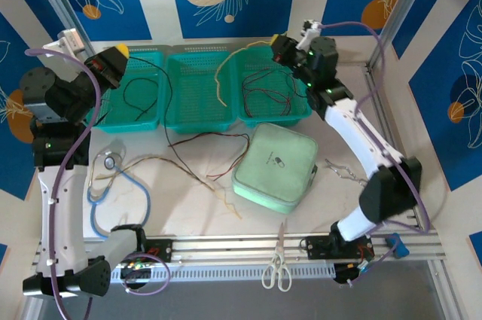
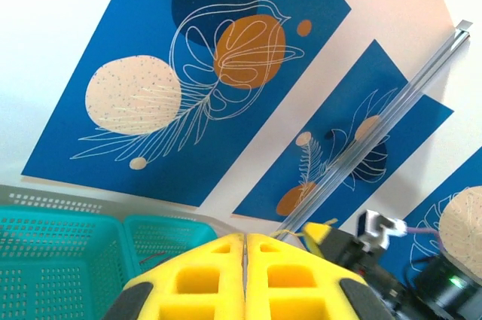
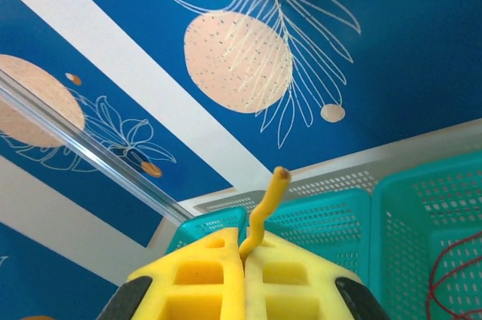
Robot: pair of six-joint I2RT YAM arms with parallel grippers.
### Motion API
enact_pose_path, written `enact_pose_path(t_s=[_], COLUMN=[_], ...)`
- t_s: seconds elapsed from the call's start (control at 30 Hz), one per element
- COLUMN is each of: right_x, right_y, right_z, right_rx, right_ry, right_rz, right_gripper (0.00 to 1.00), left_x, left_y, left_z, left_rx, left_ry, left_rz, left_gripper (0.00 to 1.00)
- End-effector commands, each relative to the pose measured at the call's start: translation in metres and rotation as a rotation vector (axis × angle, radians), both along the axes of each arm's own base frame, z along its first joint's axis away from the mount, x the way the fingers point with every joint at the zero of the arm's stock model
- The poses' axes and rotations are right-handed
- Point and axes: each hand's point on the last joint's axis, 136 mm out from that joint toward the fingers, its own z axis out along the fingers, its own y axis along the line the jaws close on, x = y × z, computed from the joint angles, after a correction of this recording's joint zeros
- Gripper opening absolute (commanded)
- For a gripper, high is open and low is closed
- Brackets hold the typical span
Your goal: Untangle the cables
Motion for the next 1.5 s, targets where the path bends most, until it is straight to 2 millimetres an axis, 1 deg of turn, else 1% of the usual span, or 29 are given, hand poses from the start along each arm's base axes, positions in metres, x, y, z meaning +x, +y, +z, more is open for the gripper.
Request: enact_pose_path(t_s=[0.0, 0.13, 0.17, 0.2, 0.23, 0.3, 0.33, 0.47, 0.57, 0.73, 0.8, 0.83, 0.87, 0.93, 0.97, 1.0, 1.07, 1.2, 1.27, 1.47], right_x=[0.029, 0.069, 0.078, 0.084, 0.091, 0.1, 0.103, 0.11, 0.108, 0.1, 0.097, 0.096, 0.095, 0.094, 0.093, 0.092, 0.091, 0.084, 0.079, 0.057], right_y=[0.027, 0.073, 0.084, 0.095, 0.108, 0.13, 0.141, 0.172, 0.185, 0.194, 0.195, 0.195, 0.194, 0.192, 0.191, 0.19, 0.187, 0.18, 0.175, 0.158], right_z=[-0.003, -0.043, -0.058, -0.065, -0.08, -0.102, -0.116, -0.154, -0.183, -0.228, -0.237, -0.239, -0.237, -0.231, -0.224, -0.218, -0.201, -0.169, -0.151, -0.11], right_rx=[-0.017, -0.056, -0.069, -0.076, -0.091, -0.116, -0.132, -0.22, -0.289, -0.316, -0.323, -0.322, -0.322, -0.321, -0.316, -0.313, -0.307, -0.32, -0.309, -0.278], right_ry=[-0.024, 0.049, 0.078, 0.095, 0.126, 0.17, 0.2, 0.243, 0.293, 0.393, 0.418, 0.426, 0.429, 0.431, 0.425, 0.419, 0.392, 0.346, 0.33, 0.29], right_rz=[0.008, 0.057, 0.069, 0.085, 0.107, 0.144, 0.16, 0.194, 0.209, 0.254, 0.271, 0.279, 0.282, 0.282, 0.282, 0.285, 0.287, 0.283, 0.291, 0.306], right_gripper=[0.0, 0.0, 0.0, 0.0, 0.0, 0.0, 0.0, 0.0, 0.0, 0.0, 0.1, 0.2, 0.33, 0.46, 0.51, 0.52, 0.54, 0.55, 0.56, 0.56], left_x=[-0.014, -0.016, -0.016, -0.016, -0.016, -0.017, -0.017, -0.019, -0.019, -0.019, -0.02, -0.021, -0.022, -0.024, -0.025, -0.025, -0.027, -0.028, -0.028, -0.03], left_y=[0.004, 0.001, 0.002, 0.002, 0.002, 0.001, 0.001, 0.0, 0.0, 0.001, 0.002, 0.002, 0.003, 0.004, 0.005, 0.006, 0.008, 0.014, 0.017, 0.027], left_z=[0.017, 0.015, 0.014, 0.013, 0.013, 0.013, 0.013, 0.013, 0.012, 0.015, 0.02, 0.023, 0.027, 0.036, 0.041, 0.044, 0.055, 0.076, 0.086, 0.121], left_rx=[0.025, -0.01, -0.014, -0.015, -0.017, -0.017, -0.017, -0.016, -0.02, -0.031, -0.035, -0.037, -0.04, -0.04, -0.04, -0.04, -0.04, -0.033, -0.022, -0.021], left_ry=[-0.052, -0.048, -0.046, -0.045, -0.044, -0.045, -0.045, -0.043, -0.041, -0.057, -0.074, -0.084, -0.096, -0.121, -0.134, -0.144, -0.173, -0.232, -0.259, -0.353], left_rz=[0.029, 0.004, 0.007, 0.006, 0.007, 0.003, 0.002, -0.001, -0.006, 0.001, 0.005, 0.007, 0.011, 0.022, 0.027, 0.033, 0.047, 0.085, 0.11, 0.179], left_gripper=[0.0, 0.0, 0.0, 0.0, 0.0, 0.0, 0.0, 0.0, 0.0, 0.0, 0.0, 0.0, 0.0, 0.0, 0.0, 0.0, 0.0, 0.0, 0.0, 0.0])
